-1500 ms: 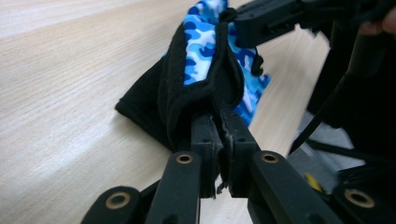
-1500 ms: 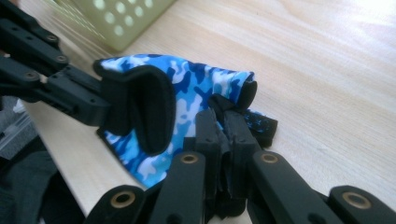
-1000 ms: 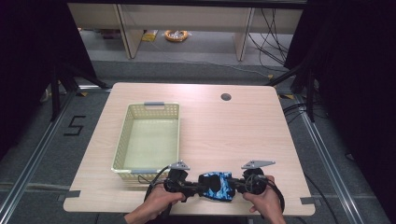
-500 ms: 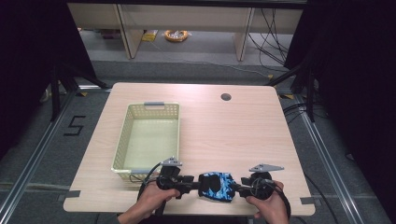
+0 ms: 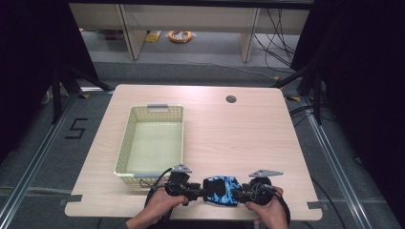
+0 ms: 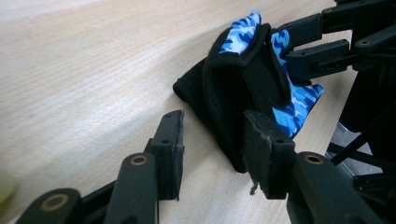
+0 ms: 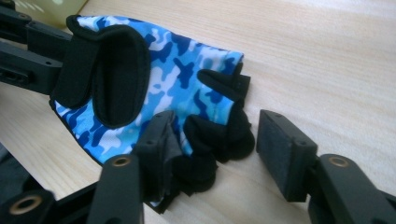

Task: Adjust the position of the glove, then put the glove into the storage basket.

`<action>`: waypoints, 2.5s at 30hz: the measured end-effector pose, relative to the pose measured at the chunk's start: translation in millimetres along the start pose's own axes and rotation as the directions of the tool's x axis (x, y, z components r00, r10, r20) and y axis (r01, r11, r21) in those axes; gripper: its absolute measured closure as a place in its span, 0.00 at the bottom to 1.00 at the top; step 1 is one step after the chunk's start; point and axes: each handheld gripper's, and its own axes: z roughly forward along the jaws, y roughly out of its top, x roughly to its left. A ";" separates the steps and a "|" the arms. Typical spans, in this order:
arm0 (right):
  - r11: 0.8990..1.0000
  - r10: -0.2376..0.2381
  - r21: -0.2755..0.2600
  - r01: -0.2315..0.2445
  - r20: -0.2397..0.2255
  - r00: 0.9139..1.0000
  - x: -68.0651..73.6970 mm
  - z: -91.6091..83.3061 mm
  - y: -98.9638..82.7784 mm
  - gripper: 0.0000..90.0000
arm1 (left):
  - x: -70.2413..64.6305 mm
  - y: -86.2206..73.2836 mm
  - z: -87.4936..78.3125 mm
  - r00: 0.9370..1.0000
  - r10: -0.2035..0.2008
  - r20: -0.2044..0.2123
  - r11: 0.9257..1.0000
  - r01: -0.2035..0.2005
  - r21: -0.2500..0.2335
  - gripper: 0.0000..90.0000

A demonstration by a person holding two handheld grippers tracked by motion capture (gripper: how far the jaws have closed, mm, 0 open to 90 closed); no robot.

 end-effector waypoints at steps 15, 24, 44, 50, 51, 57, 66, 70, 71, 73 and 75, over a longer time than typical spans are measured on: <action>0.996 -0.094 -0.016 0.093 -0.050 0.994 0.5 7.5 -0.3 0.82 | -4.1 1.5 11.6 1.000 -0.008 0.024 1.000 0.008 0.000 0.76; 0.995 -0.097 -0.025 0.096 -0.036 0.995 -1.1 8.1 -0.5 0.87 | -1.6 -3.9 11.1 0.999 -0.034 0.033 0.998 0.035 -0.050 0.91; 0.989 -0.114 -0.107 0.102 -0.109 0.987 15.8 -5.1 3.8 0.88 | -7.1 -4.1 -19.9 0.999 0.045 0.024 0.992 -0.042 -0.118 0.94; 0.984 -0.140 -0.126 0.124 -0.126 0.982 26.4 -8.5 4.9 0.88 | -5.9 -8.4 -31.5 0.999 0.044 0.025 0.990 -0.040 -0.132 0.93; 0.984 -0.139 -0.130 0.122 -0.129 0.982 28.0 -8.9 5.4 0.88 | -6.1 -8.6 -33.8 0.999 0.046 0.028 0.990 -0.042 -0.135 0.93; 0.976 -0.173 -0.159 0.149 -0.150 0.974 37.1 -11.8 10.5 0.88 | -6.2 -10.4 -47.9 0.998 0.048 0.037 0.987 -0.042 -0.155 0.93; 0.976 -0.178 -0.156 0.153 -0.164 0.970 53.5 -14.2 23.4 0.88 | -4.4 -1.8 -67.2 0.998 0.063 0.019 0.983 -0.058 -0.172 0.92; 0.973 -0.194 -0.157 0.168 -0.165 0.967 57.6 -18.0 32.5 0.88 | -6.2 4.3 -75.4 0.998 0.062 0.009 0.982 -0.059 -0.182 0.92; 0.972 -0.198 -0.162 0.172 -0.163 0.966 58.6 -19.3 34.7 0.88 | -6.4 5.3 -77.4 0.998 0.064 0.007 0.982 -0.062 -0.181 0.92; 0.969 -0.208 -0.166 0.181 -0.162 0.965 60.8 -21.6 38.6 0.88 | -6.7 7.2 -81.1 0.998 0.061 0.014 0.982 -0.058 -0.182 0.92; 0.968 -0.208 -0.173 0.180 -0.160 0.965 63.5 -24.2 41.5 0.88 | -8.0 9.3 -84.5 0.998 0.058 0.002 0.981 -0.057 -0.187 0.92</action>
